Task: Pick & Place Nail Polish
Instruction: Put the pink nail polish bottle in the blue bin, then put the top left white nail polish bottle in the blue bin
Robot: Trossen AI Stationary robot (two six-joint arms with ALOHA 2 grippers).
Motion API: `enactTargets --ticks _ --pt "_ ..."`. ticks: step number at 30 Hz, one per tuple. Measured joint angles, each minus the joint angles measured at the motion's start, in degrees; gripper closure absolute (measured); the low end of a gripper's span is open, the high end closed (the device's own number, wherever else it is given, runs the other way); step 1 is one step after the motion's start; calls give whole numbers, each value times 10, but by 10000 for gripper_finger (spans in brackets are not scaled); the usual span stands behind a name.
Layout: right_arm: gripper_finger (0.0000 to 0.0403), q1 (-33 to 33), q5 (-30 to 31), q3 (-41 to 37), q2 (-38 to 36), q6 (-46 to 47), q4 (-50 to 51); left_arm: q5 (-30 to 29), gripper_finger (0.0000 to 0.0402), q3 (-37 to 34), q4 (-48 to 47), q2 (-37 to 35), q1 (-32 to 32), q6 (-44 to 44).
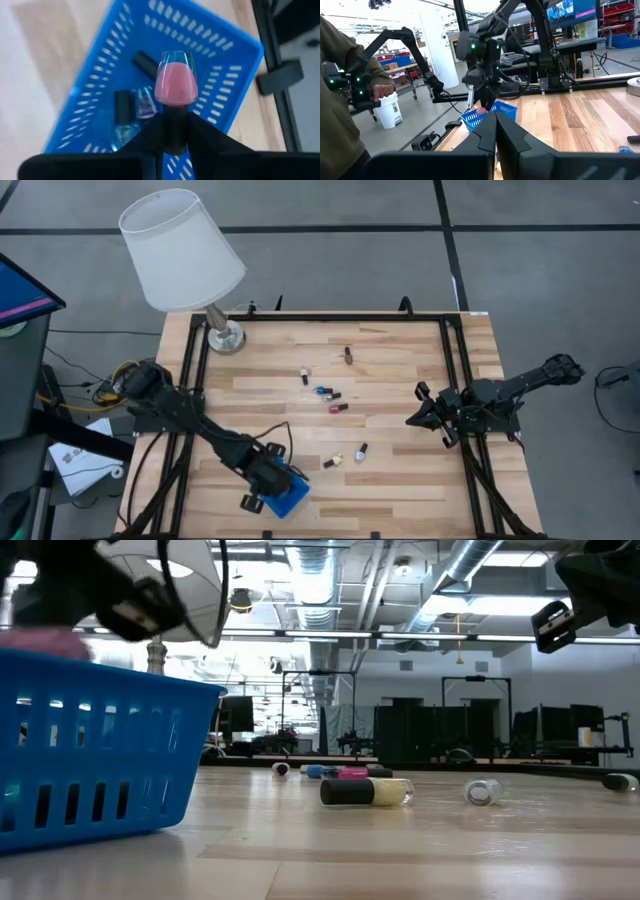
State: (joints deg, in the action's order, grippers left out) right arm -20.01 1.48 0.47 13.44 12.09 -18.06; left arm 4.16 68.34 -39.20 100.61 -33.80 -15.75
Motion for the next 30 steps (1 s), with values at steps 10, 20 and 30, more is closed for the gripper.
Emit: enactTargets --ticks 10,20,30 --pt "403 0 0 0 0 0 0 19 347 0 16 33 12 76" --pt "403 0 0 0 0 0 0 69 302 0 16 33 21 125" --pt "403 0 0 0 0 0 0 -3 298 0 -21 -95 104 80"
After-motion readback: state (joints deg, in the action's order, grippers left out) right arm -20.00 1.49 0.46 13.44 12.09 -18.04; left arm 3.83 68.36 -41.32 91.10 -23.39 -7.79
